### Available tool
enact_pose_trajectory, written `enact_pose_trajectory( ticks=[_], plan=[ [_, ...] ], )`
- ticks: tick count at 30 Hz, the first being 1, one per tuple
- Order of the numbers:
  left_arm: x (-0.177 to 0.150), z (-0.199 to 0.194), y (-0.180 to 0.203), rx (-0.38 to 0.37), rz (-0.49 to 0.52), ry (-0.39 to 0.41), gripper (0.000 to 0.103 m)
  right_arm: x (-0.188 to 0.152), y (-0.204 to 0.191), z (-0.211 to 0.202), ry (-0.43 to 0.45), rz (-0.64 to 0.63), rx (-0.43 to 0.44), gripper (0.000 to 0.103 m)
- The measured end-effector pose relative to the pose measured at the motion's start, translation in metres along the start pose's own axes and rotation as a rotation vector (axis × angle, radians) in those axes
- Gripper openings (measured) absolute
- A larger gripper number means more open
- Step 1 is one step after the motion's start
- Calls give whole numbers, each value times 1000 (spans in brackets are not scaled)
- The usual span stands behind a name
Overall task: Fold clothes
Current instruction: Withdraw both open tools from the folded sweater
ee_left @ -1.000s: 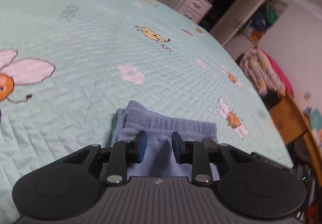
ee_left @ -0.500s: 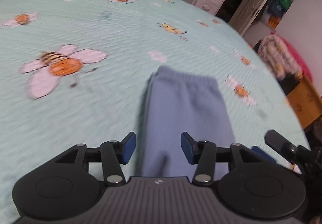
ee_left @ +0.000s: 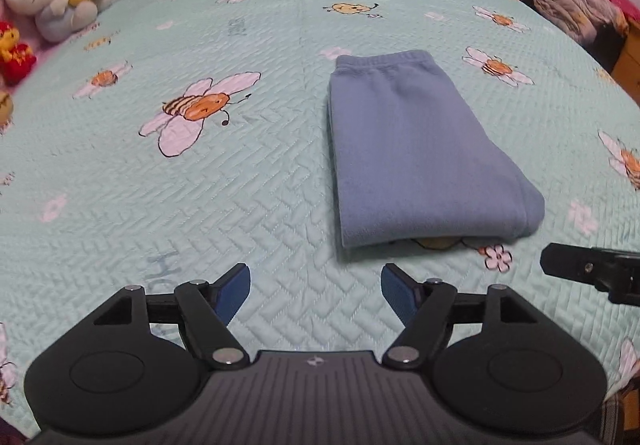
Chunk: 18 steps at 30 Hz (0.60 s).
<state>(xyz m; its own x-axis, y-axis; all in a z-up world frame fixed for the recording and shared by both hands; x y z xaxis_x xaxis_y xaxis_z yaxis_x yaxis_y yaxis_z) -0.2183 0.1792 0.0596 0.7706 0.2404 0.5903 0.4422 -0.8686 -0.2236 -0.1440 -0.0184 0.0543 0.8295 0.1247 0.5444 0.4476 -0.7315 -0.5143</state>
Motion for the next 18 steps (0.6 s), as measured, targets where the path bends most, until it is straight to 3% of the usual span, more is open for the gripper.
enact_pose_trajectory(
  ticks=[10, 18],
  plan=[
    [1, -47, 3, 76, 75, 77, 79, -1, -31, -19, -53, -48, -51, 80],
    [4, -71, 2, 108, 79, 99, 80, -2, -45, -34, -28, -90, -33, 80]
  ],
)
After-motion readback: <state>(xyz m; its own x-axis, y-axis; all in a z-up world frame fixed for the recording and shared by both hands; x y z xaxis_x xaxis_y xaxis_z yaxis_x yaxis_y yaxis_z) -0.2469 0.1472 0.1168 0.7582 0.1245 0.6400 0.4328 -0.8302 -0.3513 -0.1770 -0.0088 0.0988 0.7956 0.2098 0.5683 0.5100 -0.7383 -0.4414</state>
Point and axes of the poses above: each gripper's, at about its wrist camera, not at the fingertips, and z roughly the way its jaws point, y to its right, x to its top, the point moved 7 cm from there along z, roughly the way its jaws point, and after that the axes turned 14 degrees about x, right-handed, at the moved point
